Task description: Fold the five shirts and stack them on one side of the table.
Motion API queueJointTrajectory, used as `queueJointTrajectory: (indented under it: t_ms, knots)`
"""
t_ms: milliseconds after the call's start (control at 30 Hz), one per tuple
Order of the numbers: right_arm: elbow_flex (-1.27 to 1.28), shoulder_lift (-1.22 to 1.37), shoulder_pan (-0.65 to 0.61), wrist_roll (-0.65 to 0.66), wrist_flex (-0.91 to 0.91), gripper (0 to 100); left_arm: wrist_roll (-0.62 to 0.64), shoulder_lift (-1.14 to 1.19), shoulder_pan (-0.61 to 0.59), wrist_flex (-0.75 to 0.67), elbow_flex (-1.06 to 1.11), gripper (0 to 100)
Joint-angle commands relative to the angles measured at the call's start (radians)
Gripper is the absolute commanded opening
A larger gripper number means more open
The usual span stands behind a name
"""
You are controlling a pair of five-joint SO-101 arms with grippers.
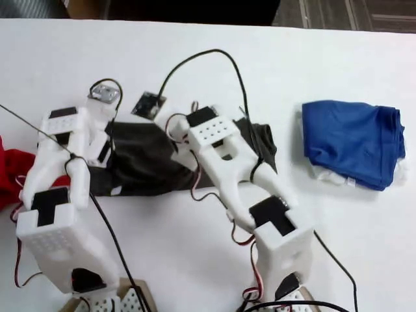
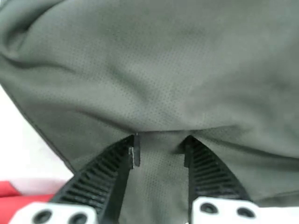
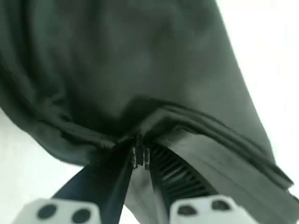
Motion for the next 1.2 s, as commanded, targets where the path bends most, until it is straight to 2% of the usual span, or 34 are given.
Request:
queueJointTrajectory:
  t_ms: [0,233,467,633,967,1167]
  knots:
    - [-0.029,-0.11,0.047,-0.009,0.054,2.2,0.006,0.011,-0.003,-0.029,-0.004,18]
    - [0.084,-0.226,0.133,-0.002,0.139,2.2,0.006,0.011,-0.003,-0.031,-0.004,18]
    - [0.304,-0.139,0.174,0.0,-0.065,2.2,0.006,0.011,-0.003,-0.031,-0.004,18]
    - [0.356,-0.125,0.168,0.0,-0.056,2.2,0.006,0.011,-0.003,-0.031,-0.004,18]
    - [0.482,-0.357,0.166,0.0,-0.028,2.2,0.006,0.011,-0.003,-0.031,-0.004,18]
    - [0.48,-0.47,0.173,0.0,-0.076,2.2,0.012,0.009,-0.003,-0.032,-0.004,18]
